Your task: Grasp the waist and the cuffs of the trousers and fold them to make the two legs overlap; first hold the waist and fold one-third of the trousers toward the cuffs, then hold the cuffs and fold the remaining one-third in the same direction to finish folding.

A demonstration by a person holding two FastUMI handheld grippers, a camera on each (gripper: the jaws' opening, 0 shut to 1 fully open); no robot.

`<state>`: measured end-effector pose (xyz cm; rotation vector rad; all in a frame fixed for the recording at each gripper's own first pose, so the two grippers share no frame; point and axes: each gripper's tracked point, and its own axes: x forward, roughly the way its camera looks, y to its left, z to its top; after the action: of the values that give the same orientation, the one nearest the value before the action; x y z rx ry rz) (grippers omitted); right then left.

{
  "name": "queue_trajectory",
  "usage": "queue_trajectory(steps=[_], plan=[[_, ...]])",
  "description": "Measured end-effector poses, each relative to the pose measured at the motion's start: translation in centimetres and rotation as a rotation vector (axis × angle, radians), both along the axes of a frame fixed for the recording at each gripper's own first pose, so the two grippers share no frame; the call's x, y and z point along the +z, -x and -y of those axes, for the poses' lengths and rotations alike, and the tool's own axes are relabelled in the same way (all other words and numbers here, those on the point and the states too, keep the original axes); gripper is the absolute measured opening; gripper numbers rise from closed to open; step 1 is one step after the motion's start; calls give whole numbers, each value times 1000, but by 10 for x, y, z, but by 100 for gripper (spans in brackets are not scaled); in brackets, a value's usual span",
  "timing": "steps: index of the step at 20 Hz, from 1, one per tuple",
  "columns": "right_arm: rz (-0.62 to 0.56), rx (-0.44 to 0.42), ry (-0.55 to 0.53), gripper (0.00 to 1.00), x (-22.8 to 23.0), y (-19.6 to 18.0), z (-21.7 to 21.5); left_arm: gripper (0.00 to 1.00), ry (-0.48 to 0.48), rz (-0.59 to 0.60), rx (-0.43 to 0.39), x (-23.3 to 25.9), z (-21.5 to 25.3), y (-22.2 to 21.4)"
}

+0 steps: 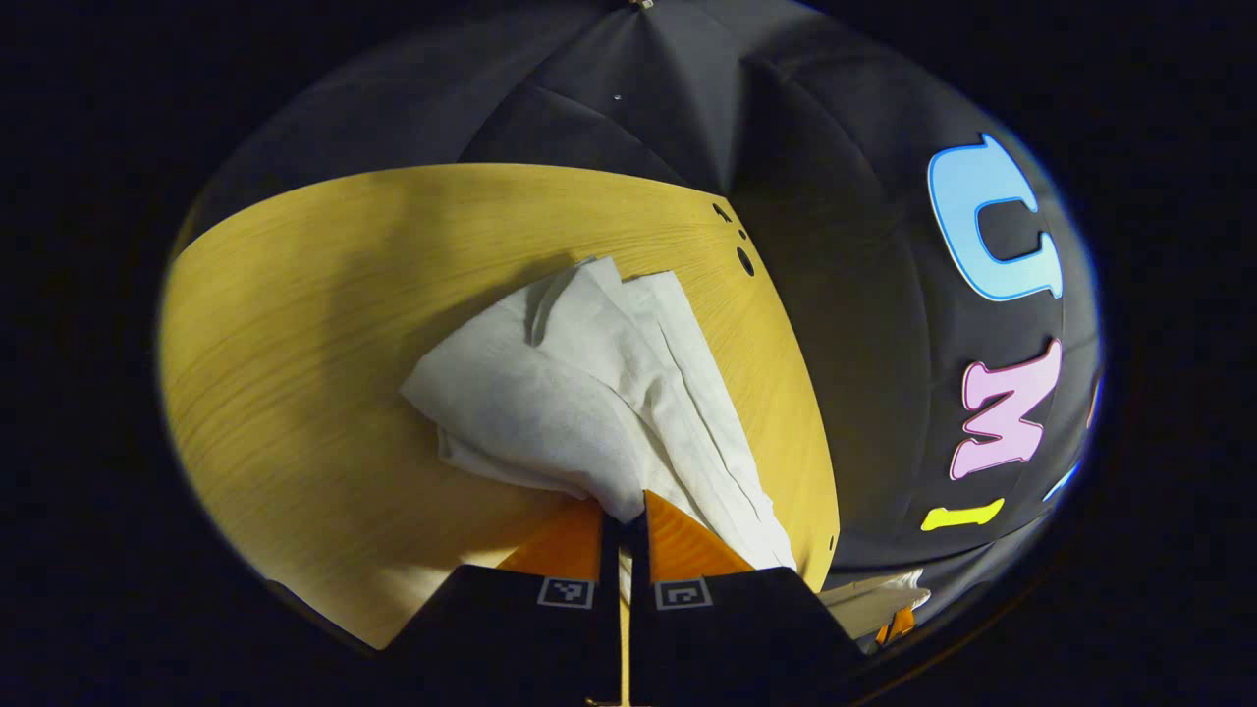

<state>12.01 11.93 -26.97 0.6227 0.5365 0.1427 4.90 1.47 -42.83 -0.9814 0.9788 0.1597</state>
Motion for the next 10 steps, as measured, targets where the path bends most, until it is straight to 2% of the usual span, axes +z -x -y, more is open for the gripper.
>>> queue_trajectory(steps=[3, 7, 10], plan=[[0, 118, 1, 10, 3, 7, -60, 8, 13, 3, 16, 2, 3, 7], [-49, 259, 44, 10, -22, 24, -120, 8, 27, 6, 40, 4, 3, 13], [-91, 312, 44, 9, -37, 34, -158, 8, 28, 4, 41, 4, 5, 16]])
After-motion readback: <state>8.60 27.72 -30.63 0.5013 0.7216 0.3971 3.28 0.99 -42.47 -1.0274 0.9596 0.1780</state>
